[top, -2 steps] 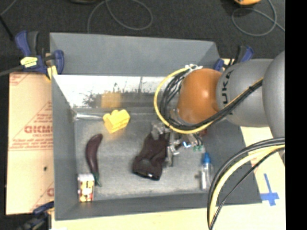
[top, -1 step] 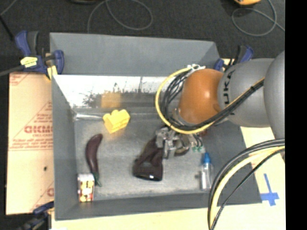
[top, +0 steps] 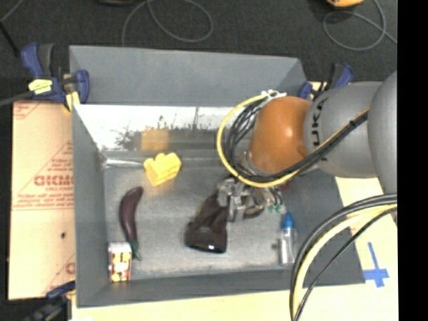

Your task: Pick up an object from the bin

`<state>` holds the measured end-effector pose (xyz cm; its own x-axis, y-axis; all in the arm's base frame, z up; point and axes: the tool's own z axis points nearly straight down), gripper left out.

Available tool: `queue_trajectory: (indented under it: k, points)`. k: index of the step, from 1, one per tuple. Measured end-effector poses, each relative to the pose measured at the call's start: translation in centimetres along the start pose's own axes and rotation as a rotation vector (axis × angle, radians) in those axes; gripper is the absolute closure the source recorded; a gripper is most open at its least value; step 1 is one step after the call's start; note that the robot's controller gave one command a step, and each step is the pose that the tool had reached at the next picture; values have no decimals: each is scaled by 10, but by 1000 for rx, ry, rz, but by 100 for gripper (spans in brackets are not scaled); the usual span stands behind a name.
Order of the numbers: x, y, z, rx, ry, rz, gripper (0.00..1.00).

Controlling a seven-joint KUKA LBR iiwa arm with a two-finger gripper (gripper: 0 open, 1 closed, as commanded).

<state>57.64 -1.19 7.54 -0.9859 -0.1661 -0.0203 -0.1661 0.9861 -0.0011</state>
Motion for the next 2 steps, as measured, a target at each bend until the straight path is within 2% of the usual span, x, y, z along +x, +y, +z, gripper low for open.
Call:
queue_trajectory:
  k: [2]
  points:
    - [1, 0, -4, 0, 0, 0, 100]
